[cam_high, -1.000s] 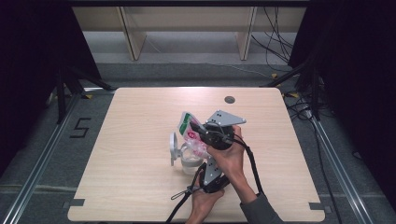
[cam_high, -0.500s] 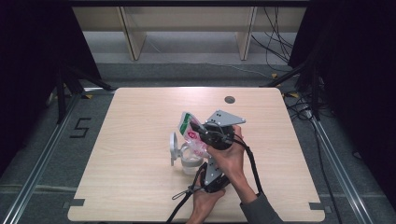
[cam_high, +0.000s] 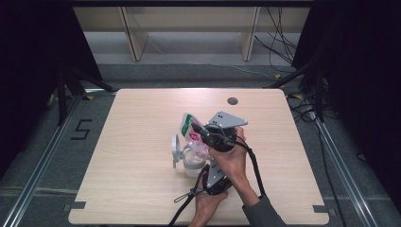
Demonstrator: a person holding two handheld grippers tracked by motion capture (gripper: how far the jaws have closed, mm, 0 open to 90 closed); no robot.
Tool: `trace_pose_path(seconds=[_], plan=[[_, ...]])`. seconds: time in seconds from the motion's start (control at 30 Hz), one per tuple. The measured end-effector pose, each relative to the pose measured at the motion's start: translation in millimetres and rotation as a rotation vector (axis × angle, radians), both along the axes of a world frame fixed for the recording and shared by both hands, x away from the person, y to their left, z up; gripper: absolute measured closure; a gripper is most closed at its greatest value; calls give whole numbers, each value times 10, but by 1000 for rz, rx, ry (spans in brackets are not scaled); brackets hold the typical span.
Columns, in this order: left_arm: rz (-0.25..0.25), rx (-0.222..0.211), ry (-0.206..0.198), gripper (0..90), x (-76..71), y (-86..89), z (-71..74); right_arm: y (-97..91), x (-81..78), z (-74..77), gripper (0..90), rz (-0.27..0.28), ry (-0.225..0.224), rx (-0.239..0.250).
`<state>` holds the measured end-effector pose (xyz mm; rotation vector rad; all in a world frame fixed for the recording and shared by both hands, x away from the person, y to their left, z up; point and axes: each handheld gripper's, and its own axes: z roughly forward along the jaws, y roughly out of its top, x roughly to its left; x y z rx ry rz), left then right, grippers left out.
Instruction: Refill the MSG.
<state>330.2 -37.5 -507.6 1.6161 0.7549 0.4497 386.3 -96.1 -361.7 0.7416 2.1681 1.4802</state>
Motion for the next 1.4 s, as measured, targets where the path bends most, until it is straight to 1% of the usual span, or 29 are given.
trace_pose_path(seconds=[0.1,0.2,0.23,0.27,0.33,0.37,0.4,0.43,0.53,0.57,0.6,0.63,0.8,0.83,0.93,0.97,1.03,1.07,1.1,1.13,1.17,1.2,1.27,1.37,1.4], plan=[[1,3,1,764,-3,2,0,0,4,-1,900,0,4,2],[-9,2,0,765,4,0,-1,-2,1,-1,900,-8,-7,2],[1,2,2,764,-3,-2,-2,-2,5,-2,900,-5,-2,0],[-9,6,3,764,2,3,-1,-10,12,-1,900,-8,-14,-6],[-1,7,3,764,2,5,-1,-8,17,-5,900,-4,-12,-1],[-1,-1,3,764,5,-1,-2,-4,11,-5,900,-10,-17,-1],[0,-7,4,764,7,-9,-4,2,-2,-2,900,-9,-12,-7],[-11,41,0,764,12,19,1,6,3,-4,900,-5,-13,-7],[-11,41,2,764,14,21,0,14,6,-13,900,-9,-17,-6],[-10,39,3,764,14,19,-1,12,3,-10,900,1,-12,-16],[-12,37,3,764,15,17,-1,24,-4,-16,900,-6,-7,-11],[-11,38,3,764,13,16,-1,27,2,-16,900,8,0,-11],[-13,37,2,764,14,18,2,29,-7,-15,900,-3,-8,-10],[-12,37,2,764,11,16,1,31,-8,-12,900,7,0,-12],[-11,35,4,764,14,19,-2,32,1,-18,900,9,1,-10],[-10,33,4,764,20,13,-4,29,-2,-15,900,10,-5,-23],[-8,33,2,764,19,11,-7,28,0,-15,900,8,-5,-25],[-11,37,6,763,16,15,-5,26,10,-19,900,3,-15,-24],[-3,48,10,763,9,19,-1,24,16,-28,900,-2,-18,-15],[-6,39,6,763,13,14,-4,22,14,-26,900,2,-17,-17],[-10,33,4,763,18,11,-4,23,15,-26,900,4,-26,-14],[-10,33,4,763,18,11,-4,26,9,-21,900,11,-12,-14],[-10,36,4,762,11,18,1,30,7,-19,900,15,-4,-13],[-13,28,2,763,17,15,3,34,-1,-15,900,16,-3,-14],[-6,27,-1,762,18,-1,2,48,-10,-13,900,7,-28,-32]])
